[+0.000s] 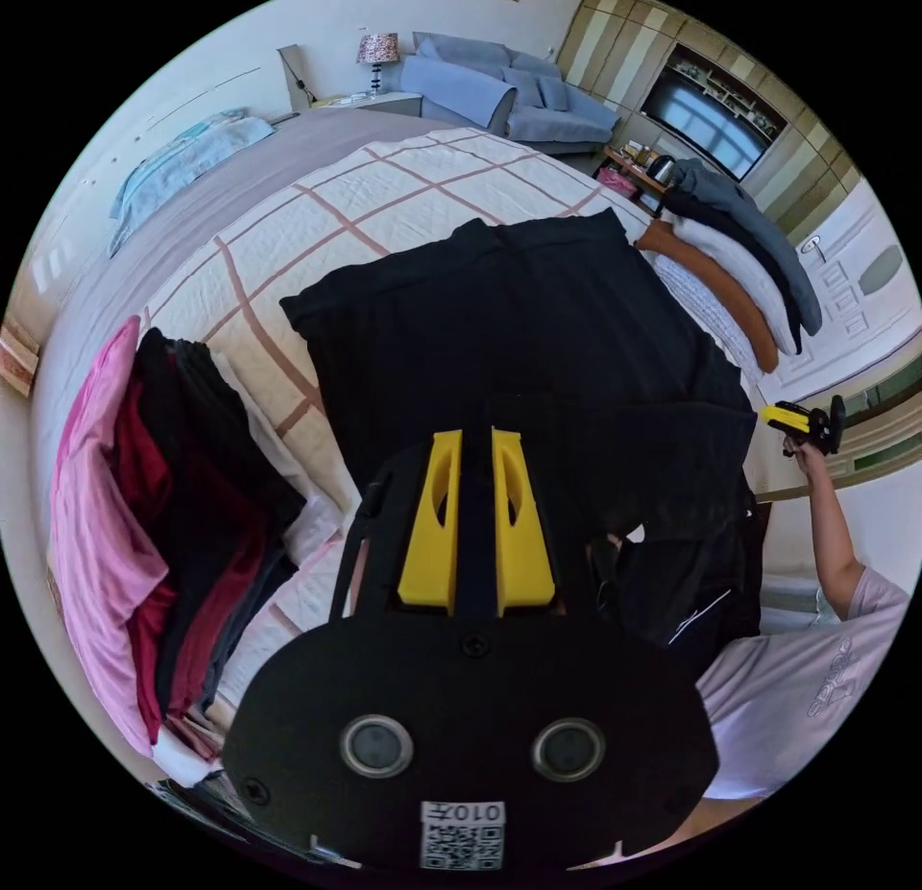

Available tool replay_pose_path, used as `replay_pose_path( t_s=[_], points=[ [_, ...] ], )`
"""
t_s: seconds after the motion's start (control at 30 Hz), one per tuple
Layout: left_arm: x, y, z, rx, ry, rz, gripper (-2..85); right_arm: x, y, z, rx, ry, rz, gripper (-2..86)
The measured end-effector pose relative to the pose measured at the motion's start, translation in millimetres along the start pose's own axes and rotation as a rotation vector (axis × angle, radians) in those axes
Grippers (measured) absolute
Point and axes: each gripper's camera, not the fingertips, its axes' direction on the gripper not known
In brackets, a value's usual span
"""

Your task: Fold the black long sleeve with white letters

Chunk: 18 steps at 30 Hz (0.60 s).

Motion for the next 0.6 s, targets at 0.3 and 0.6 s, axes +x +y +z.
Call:
replay_pose_path(
  t_s=[0.3,0.6],
  points=[
    [120.2,66.3,27.2,-0.001,0.007,0.365,5.8,-107.9,6.8,4.7,-0.040,-0.190,-0.244,1.0],
    [66.4,81.4,35.0,0.090,0.206,0.053,5.7,-154.1,12.7,9.9,-0.184,-0.052,-0.257,1.0]
  ],
)
